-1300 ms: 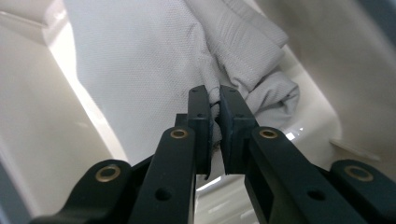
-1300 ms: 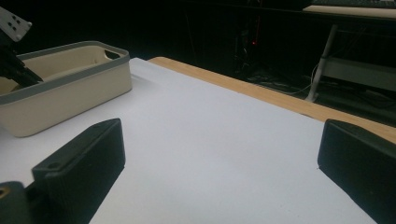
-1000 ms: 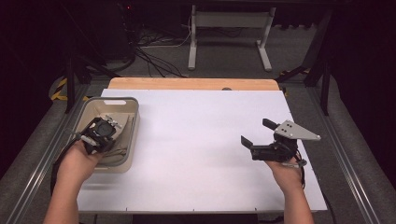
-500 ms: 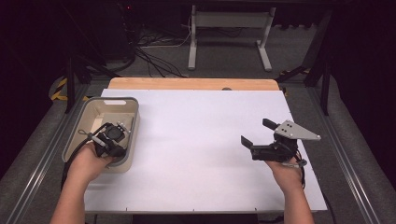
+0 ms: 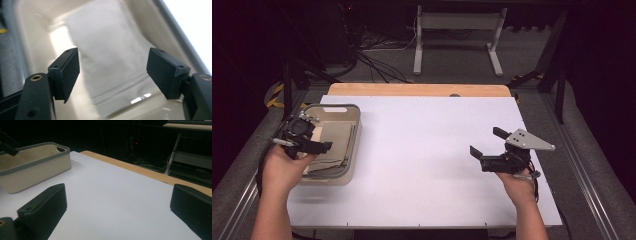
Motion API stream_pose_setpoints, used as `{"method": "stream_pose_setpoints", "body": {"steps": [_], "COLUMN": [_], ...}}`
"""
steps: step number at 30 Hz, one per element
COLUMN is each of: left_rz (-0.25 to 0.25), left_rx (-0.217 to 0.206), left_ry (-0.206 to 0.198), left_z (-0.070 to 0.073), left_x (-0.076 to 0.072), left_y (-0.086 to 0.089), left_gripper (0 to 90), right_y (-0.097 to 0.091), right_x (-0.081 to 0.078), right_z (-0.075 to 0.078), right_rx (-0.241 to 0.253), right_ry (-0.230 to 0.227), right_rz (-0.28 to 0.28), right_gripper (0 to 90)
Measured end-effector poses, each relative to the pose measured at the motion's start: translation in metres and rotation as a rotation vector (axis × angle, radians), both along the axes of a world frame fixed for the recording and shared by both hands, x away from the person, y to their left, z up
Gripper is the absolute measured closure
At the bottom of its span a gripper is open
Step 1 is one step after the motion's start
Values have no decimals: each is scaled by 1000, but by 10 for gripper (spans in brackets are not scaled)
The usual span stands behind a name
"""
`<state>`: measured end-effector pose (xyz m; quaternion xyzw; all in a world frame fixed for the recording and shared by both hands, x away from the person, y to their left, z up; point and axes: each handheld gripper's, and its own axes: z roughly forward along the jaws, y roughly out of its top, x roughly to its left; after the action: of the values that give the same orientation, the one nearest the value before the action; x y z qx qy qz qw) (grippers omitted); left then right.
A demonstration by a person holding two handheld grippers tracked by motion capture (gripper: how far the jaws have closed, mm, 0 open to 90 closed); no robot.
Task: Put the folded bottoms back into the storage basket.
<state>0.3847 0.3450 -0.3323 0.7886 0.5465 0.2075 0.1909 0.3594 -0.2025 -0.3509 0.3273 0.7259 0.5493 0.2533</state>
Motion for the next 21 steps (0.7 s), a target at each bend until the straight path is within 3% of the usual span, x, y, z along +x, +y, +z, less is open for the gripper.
{"method": "stream_pose_setpoints", "body": {"steps": [3,5,10,15,21], "left_rz": [2,-13,4,-23,-27], "left_rx": [5,16,6,48,62], "left_ry": [8,27,142,200,244], "left_z": [-5,-13,-33,-47,-60], "left_x": [5,13,35,44,51], "left_y": [5,7,12,10,5], "left_gripper": [369,515,672,858,869], "right_y": [0,1,0,-3,-2], "right_x": [0,0,0,1,1], "right_z": [0,0,0,0,0], "right_rx": [-1,0,0,10,7], "right_ry": [3,2,2,6,6], "right_rz": [0,0,1,-4,0], "right_gripper": [15,15,15,15,15]}}
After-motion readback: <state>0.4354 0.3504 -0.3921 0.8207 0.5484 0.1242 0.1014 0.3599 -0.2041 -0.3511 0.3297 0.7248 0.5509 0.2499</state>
